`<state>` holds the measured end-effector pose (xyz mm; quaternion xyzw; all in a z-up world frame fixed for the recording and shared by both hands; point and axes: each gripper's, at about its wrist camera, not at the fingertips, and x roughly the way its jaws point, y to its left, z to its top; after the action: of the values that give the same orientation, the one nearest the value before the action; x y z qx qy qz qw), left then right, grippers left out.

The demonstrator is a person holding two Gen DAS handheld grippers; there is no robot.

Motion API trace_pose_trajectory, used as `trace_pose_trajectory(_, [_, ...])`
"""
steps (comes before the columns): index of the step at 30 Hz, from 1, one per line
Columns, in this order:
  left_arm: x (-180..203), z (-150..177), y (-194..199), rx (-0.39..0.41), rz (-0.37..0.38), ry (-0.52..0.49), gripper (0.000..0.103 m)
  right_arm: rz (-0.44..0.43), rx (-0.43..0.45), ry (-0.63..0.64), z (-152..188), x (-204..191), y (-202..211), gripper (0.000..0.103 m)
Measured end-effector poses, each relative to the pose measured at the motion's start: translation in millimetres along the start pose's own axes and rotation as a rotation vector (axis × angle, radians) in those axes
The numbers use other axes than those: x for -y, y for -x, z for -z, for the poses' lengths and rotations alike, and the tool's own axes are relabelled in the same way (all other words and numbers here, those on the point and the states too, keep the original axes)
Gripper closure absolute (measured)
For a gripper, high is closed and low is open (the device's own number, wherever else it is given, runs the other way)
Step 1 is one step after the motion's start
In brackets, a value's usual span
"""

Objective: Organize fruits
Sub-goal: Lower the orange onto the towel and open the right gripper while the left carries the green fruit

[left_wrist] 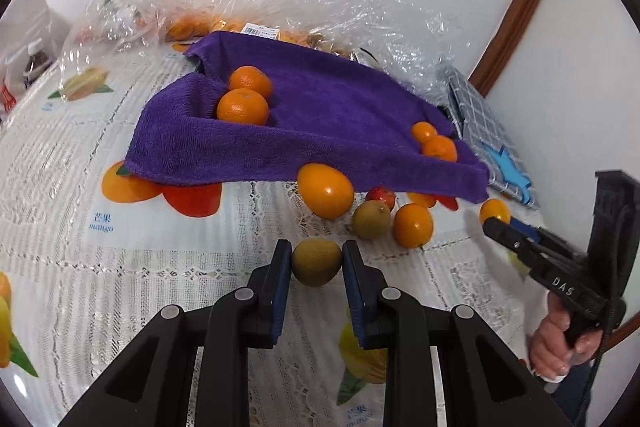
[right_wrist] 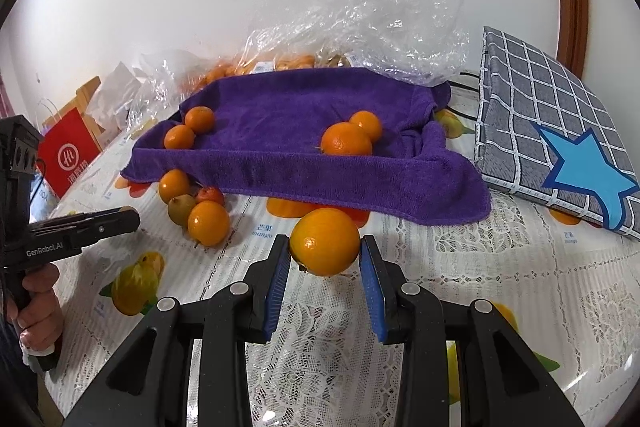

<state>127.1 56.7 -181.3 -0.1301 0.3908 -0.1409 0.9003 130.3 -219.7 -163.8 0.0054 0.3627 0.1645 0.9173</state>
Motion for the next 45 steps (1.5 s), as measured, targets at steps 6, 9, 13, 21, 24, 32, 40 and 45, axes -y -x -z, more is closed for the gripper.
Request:
trace_pose_trajectory(6, [-5.6,-2.1,14.2,0.077,0.004,0.032,0.078,-0.013,0.024,0.001,0.1,-1.0,4.4,0.068])
trace_pose_trajectory(9, [-5.8,-9.2,19.2,0.109,-0.031,0.03,0.078,-0.034,0.048,-0.017,-1.4,2.8,10.4,0.068])
trace_pose_trajectory(13, [-1.9,-35.5,34.8,0.177,-0.044,0.005,0.078,-0.034,0.071,0.0,-15.9,10.6,25.1,0.068])
trace_pose_trajectory(21, [5.0,-106.2,19.3,0.246,-0.087,0.041,0.078,-0.05,0.158,-0.032,-88.1,36.3,24.5,0.068])
trace_pose_trajectory(24, [3.9,-126.8,2.9,0.26,-0.091,0.063,0.078,-0.043,0.145,-0.055,-117.3,44.8,5.6,0.068])
trace_pose_trajectory(32, [-29.3,-118.4,-32.9,0.215,-0.027,0.122,0.078,-0.05,0.128,-0.098,-136.9,56.7,-50.3,0.068])
trace_pose_trajectory(40, [-40.3,-114.6,-42.3,0.21,-0.015,0.178,0.078,-0.019,0.056,-0.111,-124.7,67.3,-92.9,0.068])
trace_pose_trajectory(45, [-37.7,-114.6,-42.8,0.217,-0.016,0.169,0.078,0.008,0.023,-0.145,-121.3,74.8,-111.4,0.068])
